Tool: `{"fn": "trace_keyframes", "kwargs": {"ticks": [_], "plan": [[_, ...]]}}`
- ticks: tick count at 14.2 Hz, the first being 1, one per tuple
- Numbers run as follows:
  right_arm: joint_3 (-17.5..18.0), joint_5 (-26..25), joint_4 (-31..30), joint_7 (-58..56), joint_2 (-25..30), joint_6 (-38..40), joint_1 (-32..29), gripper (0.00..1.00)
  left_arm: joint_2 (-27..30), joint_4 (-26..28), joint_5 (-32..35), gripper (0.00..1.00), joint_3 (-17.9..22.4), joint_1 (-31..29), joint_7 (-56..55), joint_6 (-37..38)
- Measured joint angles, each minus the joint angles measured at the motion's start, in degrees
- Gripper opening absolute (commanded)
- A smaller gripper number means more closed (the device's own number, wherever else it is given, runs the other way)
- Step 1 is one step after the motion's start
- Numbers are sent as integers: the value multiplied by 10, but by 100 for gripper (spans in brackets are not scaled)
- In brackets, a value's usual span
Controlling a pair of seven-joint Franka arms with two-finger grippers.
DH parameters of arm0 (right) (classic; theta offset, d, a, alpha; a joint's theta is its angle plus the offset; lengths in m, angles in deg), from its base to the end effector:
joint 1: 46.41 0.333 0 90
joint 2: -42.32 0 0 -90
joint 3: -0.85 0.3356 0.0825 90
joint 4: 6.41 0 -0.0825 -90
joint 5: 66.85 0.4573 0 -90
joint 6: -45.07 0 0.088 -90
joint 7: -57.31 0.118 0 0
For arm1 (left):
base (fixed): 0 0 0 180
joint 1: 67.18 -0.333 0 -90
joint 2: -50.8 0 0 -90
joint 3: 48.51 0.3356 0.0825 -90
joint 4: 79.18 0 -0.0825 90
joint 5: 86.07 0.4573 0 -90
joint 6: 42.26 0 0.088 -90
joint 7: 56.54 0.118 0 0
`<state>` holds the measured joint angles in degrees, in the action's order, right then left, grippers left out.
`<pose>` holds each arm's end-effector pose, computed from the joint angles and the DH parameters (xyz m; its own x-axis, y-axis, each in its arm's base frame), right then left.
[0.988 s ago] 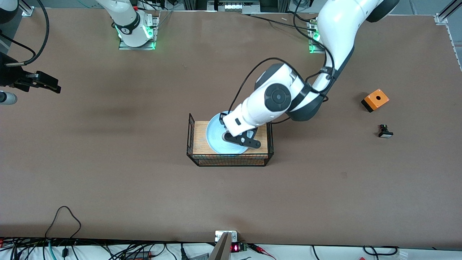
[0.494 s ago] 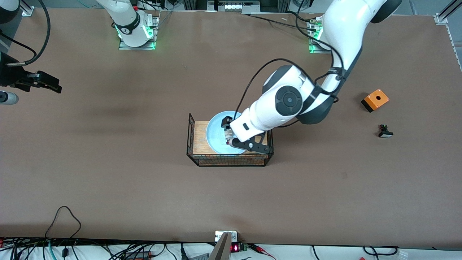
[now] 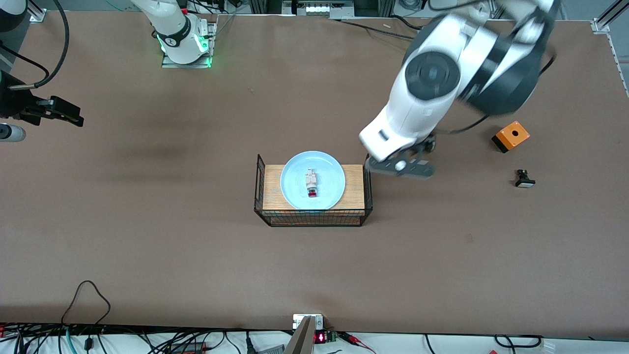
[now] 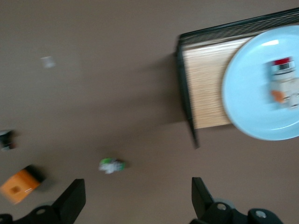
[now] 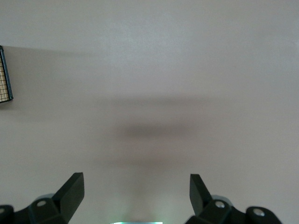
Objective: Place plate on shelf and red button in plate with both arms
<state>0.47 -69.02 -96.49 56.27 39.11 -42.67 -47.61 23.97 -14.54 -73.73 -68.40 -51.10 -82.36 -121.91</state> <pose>0.6383 -0.0221 0.5937 0.9952 -0.0108 -0.0974 -0.0073 -0.9993 0.0364 0.6492 -0.3630 0.5466 0.9826 -0.1262 -0.1360 -0.1444 -0.9804 -0.1337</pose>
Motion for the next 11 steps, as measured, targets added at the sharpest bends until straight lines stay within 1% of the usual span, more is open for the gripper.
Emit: {"fn": "trace_keyframes", "kwargs": {"ticks": [2,5,7,9,11], "plan": [[0,0,0,0,0,-8,0,100,31,3,16,100,5,-19,4,46],[0,0,1,-1,3,-20,0,100,69,37,3,100,16,-81,76,52],[0,0,1,-1,7,-20,0,100,107,95,-31,100,43,-117,126,19],[0,0,1,-1,11,-20,0,100,155,170,-71,100,64,-159,182,-39],[1,0,0,-1,12,-20,0,100,204,238,-92,100,97,-178,220,-83]]}}
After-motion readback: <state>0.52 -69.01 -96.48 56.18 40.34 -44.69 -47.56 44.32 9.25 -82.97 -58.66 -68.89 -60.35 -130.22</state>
